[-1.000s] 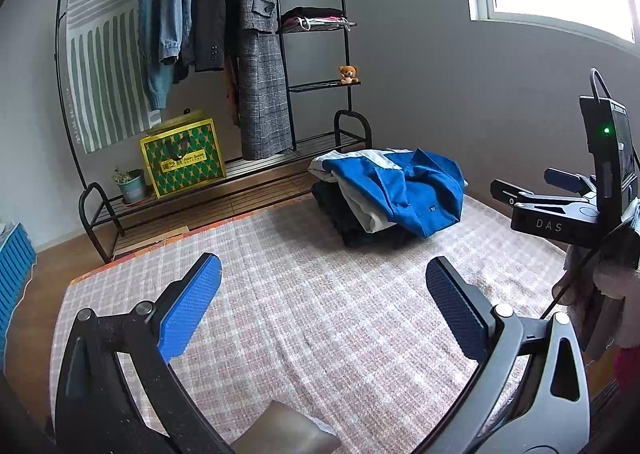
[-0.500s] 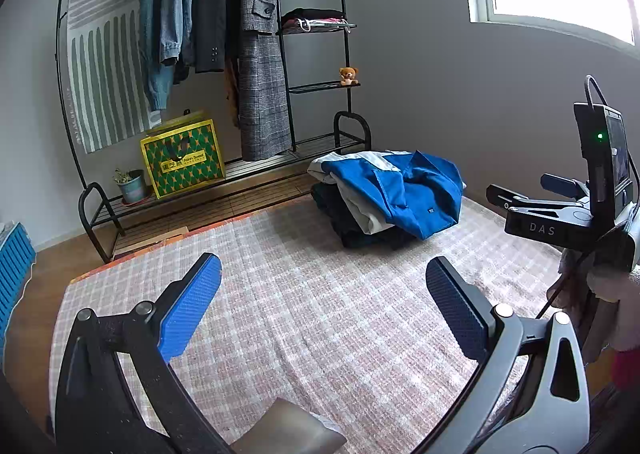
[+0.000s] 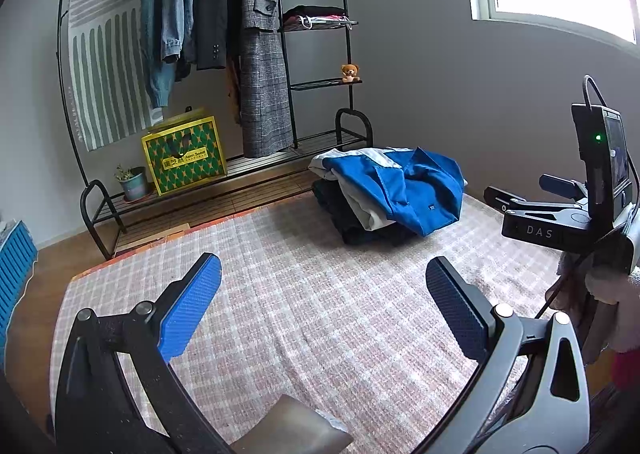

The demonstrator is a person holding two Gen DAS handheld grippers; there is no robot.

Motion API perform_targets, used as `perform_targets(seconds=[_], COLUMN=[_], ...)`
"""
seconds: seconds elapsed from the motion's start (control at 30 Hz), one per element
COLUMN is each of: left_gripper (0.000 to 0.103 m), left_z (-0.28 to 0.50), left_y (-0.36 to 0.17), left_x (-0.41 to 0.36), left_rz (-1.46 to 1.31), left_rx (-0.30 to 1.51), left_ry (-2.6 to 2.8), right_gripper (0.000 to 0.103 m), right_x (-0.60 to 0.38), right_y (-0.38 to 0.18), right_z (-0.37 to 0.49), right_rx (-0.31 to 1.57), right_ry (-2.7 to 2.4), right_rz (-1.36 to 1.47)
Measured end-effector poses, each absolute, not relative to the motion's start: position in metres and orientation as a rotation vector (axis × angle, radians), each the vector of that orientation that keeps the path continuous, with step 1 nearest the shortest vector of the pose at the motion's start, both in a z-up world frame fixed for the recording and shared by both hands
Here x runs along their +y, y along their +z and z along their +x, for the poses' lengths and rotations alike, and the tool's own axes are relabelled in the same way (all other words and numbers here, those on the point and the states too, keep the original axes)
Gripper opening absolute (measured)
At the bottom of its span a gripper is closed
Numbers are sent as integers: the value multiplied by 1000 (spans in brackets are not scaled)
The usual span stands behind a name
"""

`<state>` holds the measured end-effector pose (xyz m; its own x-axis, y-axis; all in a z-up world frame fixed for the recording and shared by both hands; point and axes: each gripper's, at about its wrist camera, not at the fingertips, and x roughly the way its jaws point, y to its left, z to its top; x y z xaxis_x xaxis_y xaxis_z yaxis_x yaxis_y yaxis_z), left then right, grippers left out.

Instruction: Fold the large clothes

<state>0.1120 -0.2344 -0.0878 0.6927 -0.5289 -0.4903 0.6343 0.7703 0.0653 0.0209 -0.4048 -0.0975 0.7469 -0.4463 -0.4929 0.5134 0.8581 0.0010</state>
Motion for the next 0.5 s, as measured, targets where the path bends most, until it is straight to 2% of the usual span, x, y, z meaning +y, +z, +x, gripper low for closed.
perform_targets(seconds=[0.5], left_gripper=[103], left_z=[113], left_y=[-87], left_x=[-233], left_rz=[241], left_rx=[464], left_ry=[-658], right_gripper=[103], right_x=[-403], right_y=[-99], right_z=[22], right_rx=[513], right_ry=[-517], right_rz=[146])
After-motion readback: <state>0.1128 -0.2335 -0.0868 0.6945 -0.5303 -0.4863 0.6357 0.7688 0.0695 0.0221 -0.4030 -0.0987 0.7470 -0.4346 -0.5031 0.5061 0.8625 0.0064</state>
